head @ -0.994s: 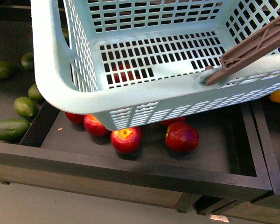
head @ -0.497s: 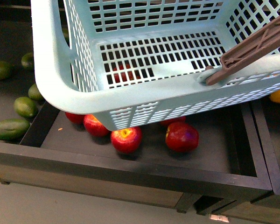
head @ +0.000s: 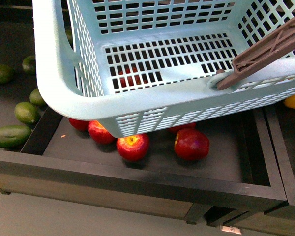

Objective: Pick mango and avocado into basket

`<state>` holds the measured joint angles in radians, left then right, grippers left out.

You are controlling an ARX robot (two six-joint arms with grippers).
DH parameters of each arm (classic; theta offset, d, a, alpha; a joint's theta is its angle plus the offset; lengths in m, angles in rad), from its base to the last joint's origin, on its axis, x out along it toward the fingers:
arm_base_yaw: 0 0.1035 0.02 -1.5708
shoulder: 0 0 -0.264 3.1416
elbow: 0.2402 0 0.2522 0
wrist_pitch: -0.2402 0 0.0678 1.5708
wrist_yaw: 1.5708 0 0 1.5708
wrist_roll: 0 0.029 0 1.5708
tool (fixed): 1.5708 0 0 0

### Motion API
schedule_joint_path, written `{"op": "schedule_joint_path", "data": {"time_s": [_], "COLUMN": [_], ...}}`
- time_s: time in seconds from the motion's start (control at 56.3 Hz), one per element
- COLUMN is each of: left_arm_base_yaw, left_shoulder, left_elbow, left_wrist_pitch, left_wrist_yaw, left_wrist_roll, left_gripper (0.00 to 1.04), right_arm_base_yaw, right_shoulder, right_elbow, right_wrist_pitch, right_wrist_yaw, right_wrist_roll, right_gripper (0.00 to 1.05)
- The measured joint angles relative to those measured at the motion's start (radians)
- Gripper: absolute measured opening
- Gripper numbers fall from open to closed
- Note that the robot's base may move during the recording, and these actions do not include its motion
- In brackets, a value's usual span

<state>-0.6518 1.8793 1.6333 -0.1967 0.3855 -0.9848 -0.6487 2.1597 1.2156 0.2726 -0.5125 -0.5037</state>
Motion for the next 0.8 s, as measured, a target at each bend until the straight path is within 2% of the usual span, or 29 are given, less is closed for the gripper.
{"op": "schedule_joint_path", "data": {"time_s": [0.213,0.355,0.515,0.71,0.799], "left_arm_base_yaw": [0.0,0.0,0.0,0.0,0.0], "left_shoulder": [0.0,0.0,0.0,0.0,0.0], "left_elbow": [0.0,0.0,0.0,0.0,0.0], "left_wrist_pitch": [0.0,0.0,0.0,0.0,0.0], "left_wrist_yaw": [0.0,0.001,-0.002,-0.001,-0.001], "left_wrist_roll": [0.0,0.0,0.0,0.0,0.0], "left_gripper": [0.13,0.13,0.13,0.13,0.13], "right_arm_base_yaw": [-0.018,0.063,0.164,0.38,0.435], "right_shoulder": [-0.425,-0.681,-0.803,-0.892,-0.89], "right_elbow": [-0.279,-0.369,-0.423,-0.466,-0.469], "right_wrist_pitch": [0.075,0.075,0.075,0.075,0.075], "right_wrist_yaw": [-0.169,-0.206,-0.186,-0.094,-0.058], "right_wrist_roll": [0.106,0.194,0.254,0.321,0.331], "right_gripper": [0.61,0.61,0.61,0.61,0.61]}}
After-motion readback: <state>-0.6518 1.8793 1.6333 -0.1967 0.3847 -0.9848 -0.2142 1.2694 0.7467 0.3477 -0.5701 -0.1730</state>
